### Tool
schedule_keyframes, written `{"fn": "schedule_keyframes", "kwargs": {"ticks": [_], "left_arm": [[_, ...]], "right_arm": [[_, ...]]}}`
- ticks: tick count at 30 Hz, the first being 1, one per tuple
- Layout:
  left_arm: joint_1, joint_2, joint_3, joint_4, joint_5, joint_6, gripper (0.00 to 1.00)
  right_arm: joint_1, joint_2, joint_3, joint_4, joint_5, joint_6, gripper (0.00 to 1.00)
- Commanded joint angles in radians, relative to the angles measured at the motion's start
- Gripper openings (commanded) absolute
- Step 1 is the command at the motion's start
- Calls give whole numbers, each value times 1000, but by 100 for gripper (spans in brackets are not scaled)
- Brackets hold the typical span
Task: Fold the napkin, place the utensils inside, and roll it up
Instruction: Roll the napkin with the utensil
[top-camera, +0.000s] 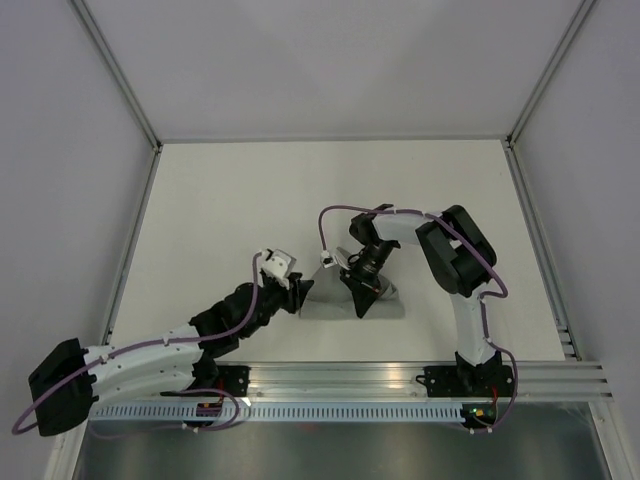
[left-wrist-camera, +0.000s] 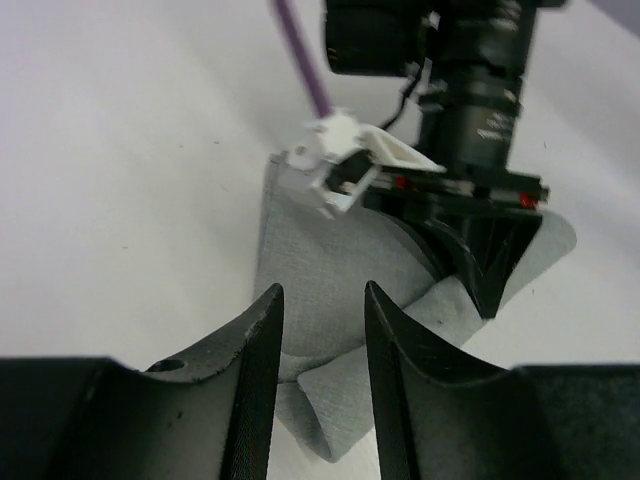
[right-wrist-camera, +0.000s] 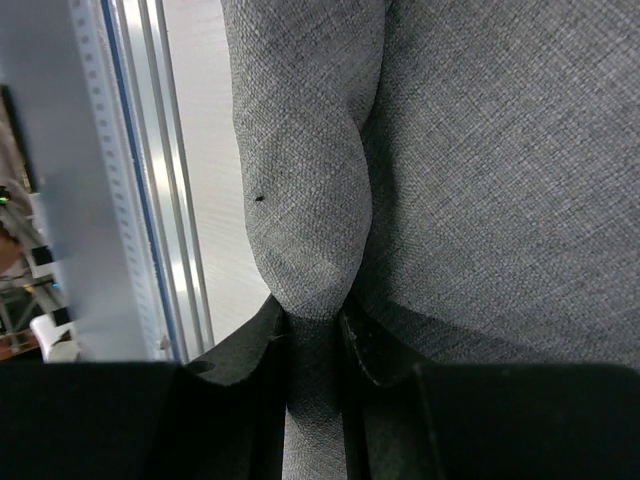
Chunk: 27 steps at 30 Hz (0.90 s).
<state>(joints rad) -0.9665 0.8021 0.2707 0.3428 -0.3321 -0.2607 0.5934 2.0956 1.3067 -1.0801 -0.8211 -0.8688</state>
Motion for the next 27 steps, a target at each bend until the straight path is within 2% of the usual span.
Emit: {"fn": "schedule_keyframes", "kwargs": {"ticks": [1,5,11,15,16,21,27], "left_arm": [[-113,110,62,53,-70,228,43],[-234,277,99,70,-71,343,44],[-357,500,176,117,-75,509,46],[-383,627,213,147,-41,586,50],[-385,643,223,153,-42,595,57],[-383,718,223,234,-54,644,63],[-374,810,225,266,-21,643,64]], "right_arm": [[8,130,5,29,181,-76,15],[6,155,32,17,189,-67,15],[3,167,37,28,209,-49,15],[0,176,40,32,215,-39,15],[-1,178,45,31,217,-38,15],[-1,184,49,28,217,-35,15],[-3,192,55,23,218,-33,16]]}}
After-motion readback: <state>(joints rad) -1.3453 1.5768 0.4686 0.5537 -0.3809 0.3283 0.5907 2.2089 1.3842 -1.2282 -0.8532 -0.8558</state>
